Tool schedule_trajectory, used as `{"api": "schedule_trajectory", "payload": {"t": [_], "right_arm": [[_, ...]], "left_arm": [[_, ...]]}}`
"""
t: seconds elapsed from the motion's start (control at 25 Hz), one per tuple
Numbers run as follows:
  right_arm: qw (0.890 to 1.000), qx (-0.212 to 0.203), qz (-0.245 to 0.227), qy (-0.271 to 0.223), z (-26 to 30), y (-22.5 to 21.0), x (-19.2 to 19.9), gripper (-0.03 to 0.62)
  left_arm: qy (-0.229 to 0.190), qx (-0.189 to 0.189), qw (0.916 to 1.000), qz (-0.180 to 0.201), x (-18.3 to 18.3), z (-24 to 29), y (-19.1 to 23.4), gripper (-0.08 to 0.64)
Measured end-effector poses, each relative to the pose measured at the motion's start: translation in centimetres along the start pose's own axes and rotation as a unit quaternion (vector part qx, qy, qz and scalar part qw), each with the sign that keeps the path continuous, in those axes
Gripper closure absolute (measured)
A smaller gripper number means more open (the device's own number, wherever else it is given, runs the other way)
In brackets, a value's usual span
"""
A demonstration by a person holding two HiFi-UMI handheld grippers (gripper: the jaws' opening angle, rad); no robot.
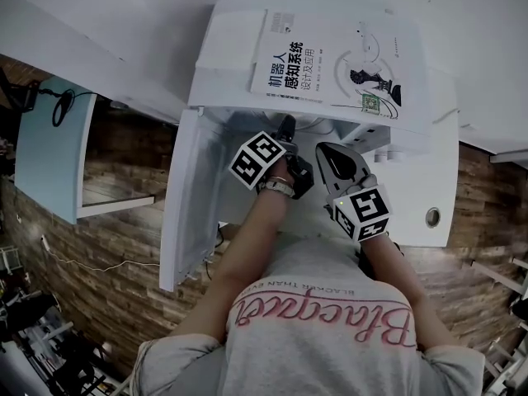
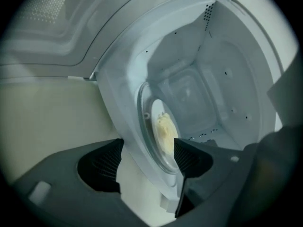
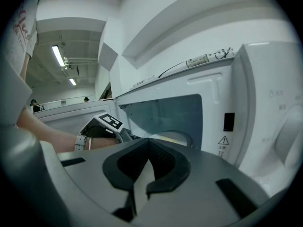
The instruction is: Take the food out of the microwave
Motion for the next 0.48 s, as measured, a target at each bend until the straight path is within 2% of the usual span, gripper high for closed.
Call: {"api": "schedule_trajectory", "payload": {"t": [0.12, 0.48], "right_arm": [[1.000, 0.003, 0.004, 0.000, 0.1, -0.4, 0.0, 0.583], [1.000, 0.001, -0.002, -0.002, 0.0, -0.1, 0.0, 0.583]], "left_arm": [[0.006, -0.023, 0.9997, -0.004, 0.2, 0.5, 0.8, 0.224], [0.047, -0.023, 0.9983, -0.026, 1.4, -0.5, 1.6, 0.224]]}}
Point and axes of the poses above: the fingertips, and each gripper's own axes: z forward along the fingers, y to its left, x out of its underside, the point moved 1 cm from there along -z, backward along the fingers, and after that the axes turned 6 degrees about y, right-handed, at the moved point
